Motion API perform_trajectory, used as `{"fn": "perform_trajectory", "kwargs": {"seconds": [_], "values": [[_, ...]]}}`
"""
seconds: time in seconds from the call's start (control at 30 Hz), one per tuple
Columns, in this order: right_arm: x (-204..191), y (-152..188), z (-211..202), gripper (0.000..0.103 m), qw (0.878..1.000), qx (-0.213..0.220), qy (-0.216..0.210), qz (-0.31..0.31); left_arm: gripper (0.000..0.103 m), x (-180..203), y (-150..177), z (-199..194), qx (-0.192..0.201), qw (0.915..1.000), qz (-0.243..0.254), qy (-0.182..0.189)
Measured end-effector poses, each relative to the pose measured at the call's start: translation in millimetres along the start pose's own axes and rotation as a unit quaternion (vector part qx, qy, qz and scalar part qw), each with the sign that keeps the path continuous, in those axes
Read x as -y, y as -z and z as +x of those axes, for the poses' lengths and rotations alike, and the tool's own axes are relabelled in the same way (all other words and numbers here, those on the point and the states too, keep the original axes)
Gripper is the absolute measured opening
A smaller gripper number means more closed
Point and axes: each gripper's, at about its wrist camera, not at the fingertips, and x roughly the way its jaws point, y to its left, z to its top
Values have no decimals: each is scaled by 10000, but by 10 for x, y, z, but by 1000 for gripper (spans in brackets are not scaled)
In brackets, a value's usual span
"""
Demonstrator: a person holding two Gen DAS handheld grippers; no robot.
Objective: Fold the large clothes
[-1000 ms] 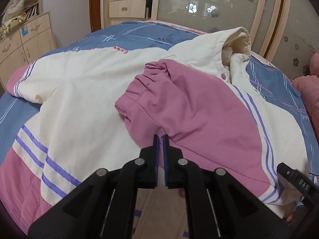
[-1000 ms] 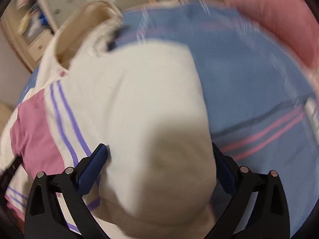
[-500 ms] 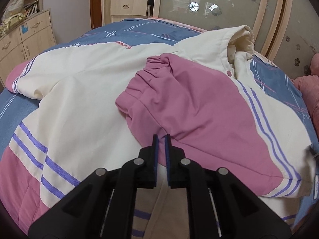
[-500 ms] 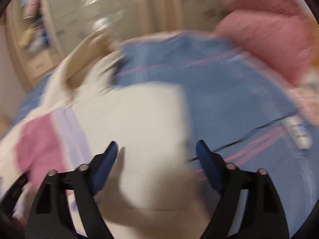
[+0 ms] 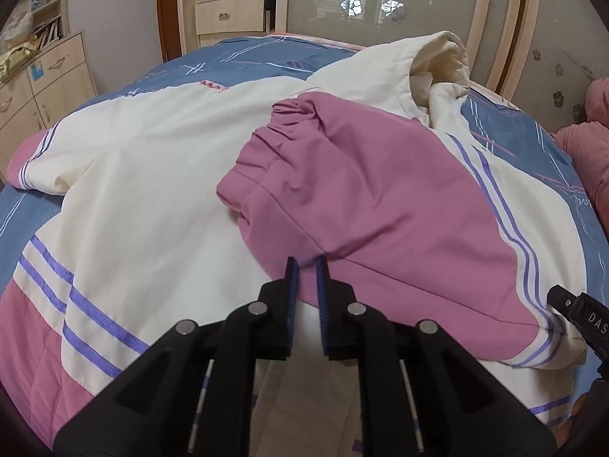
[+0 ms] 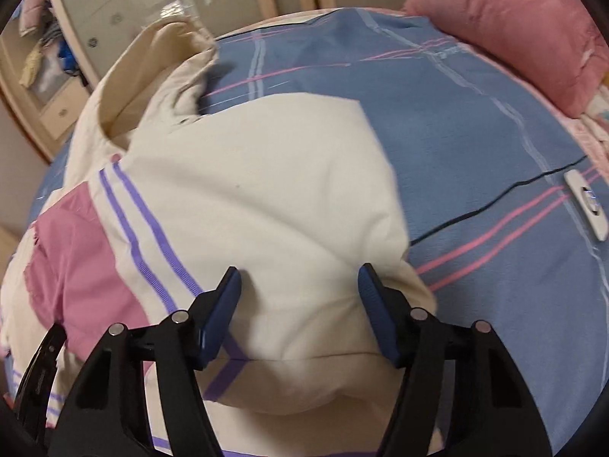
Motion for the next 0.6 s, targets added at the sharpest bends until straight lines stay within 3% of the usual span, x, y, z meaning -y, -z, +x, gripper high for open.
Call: {"fn": "perform_trajectory", "kwargs": {"seconds": [0.1,0.13,0.2,0.27,0.33,0.4,0.47,0.53,0.6], "values": [[27,-9,63,67,9998,8,194,-61,13,-134,-25,-166,233,9988,-410,97],[45,-18,66,69,9998,6,208,-26,14,-238,-70,-332,546,9962,-674,75],[81,-3,117,71,9997,16,242,31,36,-292,-130,-520,907,9930,-755,-26],[107,-3,40,72,9988,185,413,166,40,-248,-200,-648,1055,9929,-558,4],[120,-9,-146,72,9973,590,161,408,36,-172,-211,-701,1076,9931,-392,258],[106,-22,-350,70,9936,1067,112,360,5,-63,-193,-672,979,9928,-172,667],[69,-16,-493,66,9896,1410,213,199,4,91,-139,-546,644,9929,72,1002],[43,-27,-413,65,9930,1178,67,75,4,228,-86,-368,263,9924,256,1171],[53,-29,-197,65,9978,627,-193,83,4,323,-18,-170,-85,9927,336,1159]]}}
